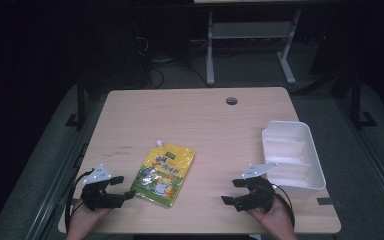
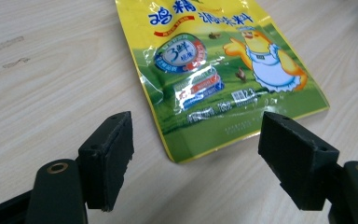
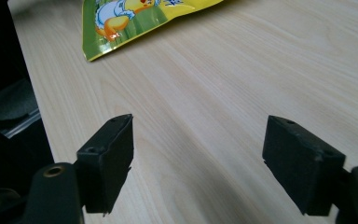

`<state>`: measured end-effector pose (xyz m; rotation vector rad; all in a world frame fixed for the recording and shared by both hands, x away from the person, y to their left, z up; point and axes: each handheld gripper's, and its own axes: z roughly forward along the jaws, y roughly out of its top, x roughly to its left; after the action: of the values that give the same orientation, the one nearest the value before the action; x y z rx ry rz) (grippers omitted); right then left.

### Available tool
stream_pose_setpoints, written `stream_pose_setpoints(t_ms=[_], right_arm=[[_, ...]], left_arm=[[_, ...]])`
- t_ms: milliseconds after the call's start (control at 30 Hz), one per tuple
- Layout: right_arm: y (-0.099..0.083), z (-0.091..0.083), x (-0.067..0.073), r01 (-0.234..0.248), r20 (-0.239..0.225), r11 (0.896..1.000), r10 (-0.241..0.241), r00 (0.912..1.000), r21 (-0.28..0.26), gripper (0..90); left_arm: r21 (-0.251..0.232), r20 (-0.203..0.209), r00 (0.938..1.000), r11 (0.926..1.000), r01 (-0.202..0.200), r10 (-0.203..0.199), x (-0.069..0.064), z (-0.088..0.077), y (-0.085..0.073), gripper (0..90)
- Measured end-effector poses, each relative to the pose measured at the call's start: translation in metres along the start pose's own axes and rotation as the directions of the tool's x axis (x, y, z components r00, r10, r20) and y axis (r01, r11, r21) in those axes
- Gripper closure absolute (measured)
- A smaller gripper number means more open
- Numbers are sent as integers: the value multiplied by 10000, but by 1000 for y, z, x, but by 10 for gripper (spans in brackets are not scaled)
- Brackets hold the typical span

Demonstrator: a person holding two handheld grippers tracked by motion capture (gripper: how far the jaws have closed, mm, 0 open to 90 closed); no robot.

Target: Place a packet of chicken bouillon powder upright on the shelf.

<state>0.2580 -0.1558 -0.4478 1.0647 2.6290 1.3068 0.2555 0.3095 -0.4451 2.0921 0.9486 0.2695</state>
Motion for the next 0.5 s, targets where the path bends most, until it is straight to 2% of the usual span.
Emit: stream_pose_setpoints(t_ms=[233, 400, 467, 500], right_arm=[[5, 6, 4, -15, -107, 10000, 16, 9999, 39, 205], [21, 10, 4, 92, -340, 9999, -96, 9994, -117, 201], [27, 12, 3, 158, -303, 9998, -162, 9994, -132, 202], [27, 12, 3, 158, -303, 9998, -162, 9994, -132, 202]], left_arm=[[41, 61, 9998, 9998, -205, 204, -5, 5, 7, 308], [36, 143, 9990, 9991, -422, 421, -12, 4, 17, 377], [109, 35, 9961, 9961, -878, 878, -16, 6, 27, 404], [109, 35, 9961, 9961, -878, 878, -16, 6, 27, 407]])
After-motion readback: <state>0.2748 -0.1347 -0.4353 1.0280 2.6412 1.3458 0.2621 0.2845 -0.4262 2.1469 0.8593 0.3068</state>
